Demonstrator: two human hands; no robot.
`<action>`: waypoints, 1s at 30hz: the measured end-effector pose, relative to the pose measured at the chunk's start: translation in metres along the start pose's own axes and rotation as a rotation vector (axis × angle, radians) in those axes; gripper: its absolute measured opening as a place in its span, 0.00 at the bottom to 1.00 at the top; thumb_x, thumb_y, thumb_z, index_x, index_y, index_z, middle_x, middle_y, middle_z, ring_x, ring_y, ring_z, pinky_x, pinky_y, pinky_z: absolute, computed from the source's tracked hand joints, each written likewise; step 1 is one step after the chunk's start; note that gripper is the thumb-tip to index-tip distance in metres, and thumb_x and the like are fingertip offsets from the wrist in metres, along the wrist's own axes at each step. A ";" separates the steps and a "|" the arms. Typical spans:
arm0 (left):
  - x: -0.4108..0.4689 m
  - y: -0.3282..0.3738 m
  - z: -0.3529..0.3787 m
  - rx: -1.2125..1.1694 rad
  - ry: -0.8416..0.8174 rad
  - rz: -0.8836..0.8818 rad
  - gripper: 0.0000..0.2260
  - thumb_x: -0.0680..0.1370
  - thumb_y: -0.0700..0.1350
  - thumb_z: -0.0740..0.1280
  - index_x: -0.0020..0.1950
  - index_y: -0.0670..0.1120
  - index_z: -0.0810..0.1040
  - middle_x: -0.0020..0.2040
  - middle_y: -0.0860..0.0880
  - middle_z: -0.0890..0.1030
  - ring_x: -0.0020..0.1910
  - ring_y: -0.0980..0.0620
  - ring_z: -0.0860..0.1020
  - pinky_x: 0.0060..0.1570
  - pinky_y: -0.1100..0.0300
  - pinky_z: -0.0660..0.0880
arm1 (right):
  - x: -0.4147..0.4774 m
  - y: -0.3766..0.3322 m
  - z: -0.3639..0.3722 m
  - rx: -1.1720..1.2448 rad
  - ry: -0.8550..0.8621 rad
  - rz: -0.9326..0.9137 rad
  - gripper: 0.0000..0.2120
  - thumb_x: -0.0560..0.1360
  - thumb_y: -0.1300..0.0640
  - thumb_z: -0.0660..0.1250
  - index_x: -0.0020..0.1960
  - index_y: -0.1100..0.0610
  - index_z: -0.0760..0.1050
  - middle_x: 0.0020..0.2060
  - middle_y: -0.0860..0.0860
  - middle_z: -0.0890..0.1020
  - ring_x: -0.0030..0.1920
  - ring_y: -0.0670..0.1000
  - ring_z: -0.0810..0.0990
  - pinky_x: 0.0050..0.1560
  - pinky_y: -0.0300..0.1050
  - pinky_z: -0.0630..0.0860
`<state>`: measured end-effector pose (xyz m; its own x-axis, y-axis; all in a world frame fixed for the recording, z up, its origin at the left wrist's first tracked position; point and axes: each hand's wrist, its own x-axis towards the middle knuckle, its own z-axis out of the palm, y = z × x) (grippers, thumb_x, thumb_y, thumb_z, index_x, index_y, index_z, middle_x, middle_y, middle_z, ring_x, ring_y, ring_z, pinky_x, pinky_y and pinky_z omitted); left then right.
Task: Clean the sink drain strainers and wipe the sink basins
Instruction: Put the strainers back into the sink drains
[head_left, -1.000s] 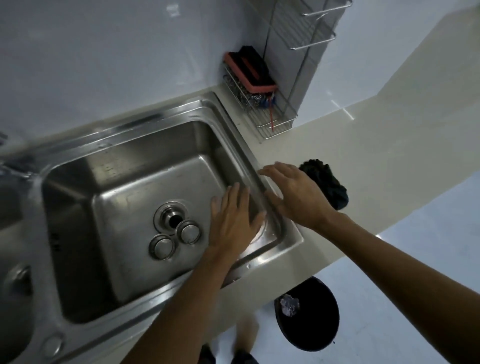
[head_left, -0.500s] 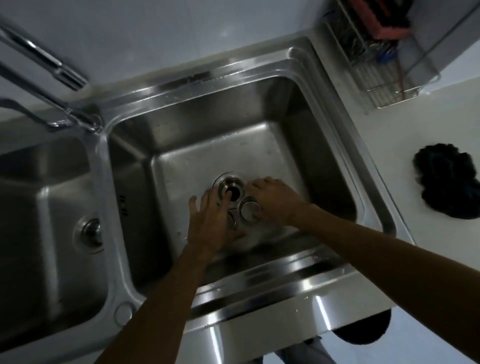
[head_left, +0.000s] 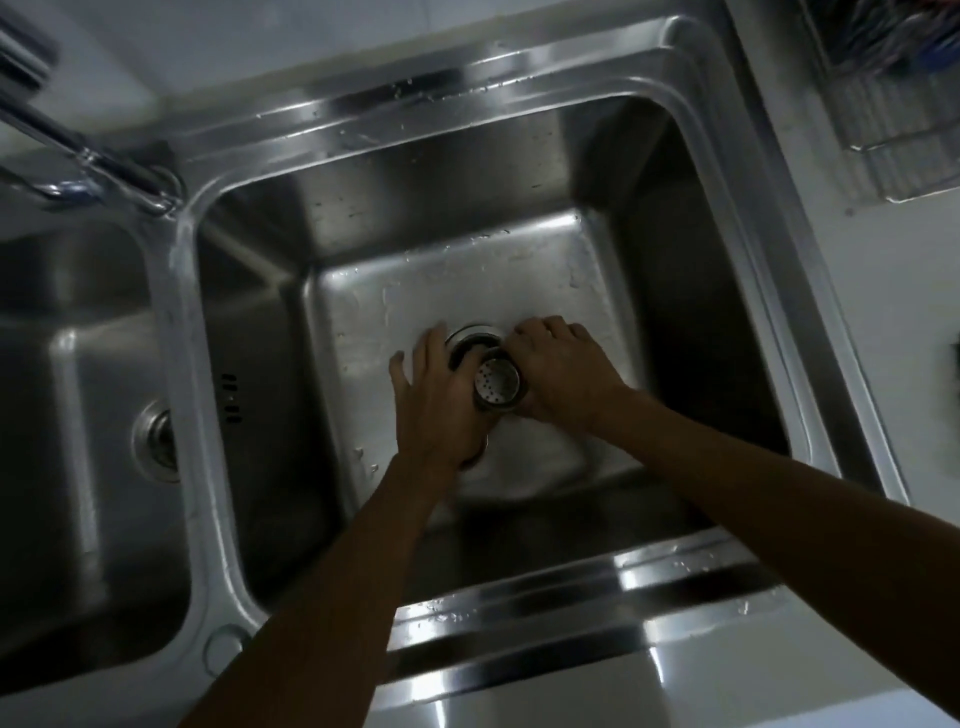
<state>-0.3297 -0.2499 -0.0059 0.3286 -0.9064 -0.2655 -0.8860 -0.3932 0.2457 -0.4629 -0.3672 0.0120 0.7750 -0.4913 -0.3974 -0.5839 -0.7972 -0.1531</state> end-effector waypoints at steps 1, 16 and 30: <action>0.006 -0.003 -0.003 -0.003 -0.007 -0.015 0.35 0.74 0.68 0.69 0.78 0.55 0.69 0.82 0.42 0.57 0.82 0.42 0.54 0.77 0.37 0.47 | 0.008 0.000 -0.002 -0.003 0.007 -0.006 0.35 0.70 0.38 0.72 0.70 0.55 0.70 0.67 0.56 0.73 0.66 0.59 0.73 0.64 0.56 0.72; 0.012 -0.034 0.004 -0.077 -0.135 -0.219 0.35 0.75 0.70 0.66 0.79 0.57 0.67 0.82 0.42 0.57 0.82 0.43 0.54 0.77 0.36 0.49 | 0.035 -0.012 0.012 -0.005 -0.080 -0.053 0.46 0.69 0.38 0.76 0.79 0.55 0.60 0.76 0.60 0.62 0.72 0.63 0.65 0.68 0.60 0.70; -0.068 -0.059 -0.011 0.037 -0.314 -0.167 0.28 0.78 0.57 0.68 0.76 0.52 0.66 0.80 0.44 0.59 0.81 0.44 0.56 0.76 0.39 0.56 | 0.006 -0.060 0.013 -0.046 -0.154 -0.390 0.46 0.66 0.29 0.71 0.76 0.50 0.64 0.77 0.59 0.63 0.76 0.64 0.61 0.74 0.63 0.62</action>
<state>-0.2959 -0.1667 0.0077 0.3579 -0.7361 -0.5745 -0.8418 -0.5206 0.1425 -0.4266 -0.3181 0.0067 0.8887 -0.0944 -0.4487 -0.2397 -0.9298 -0.2792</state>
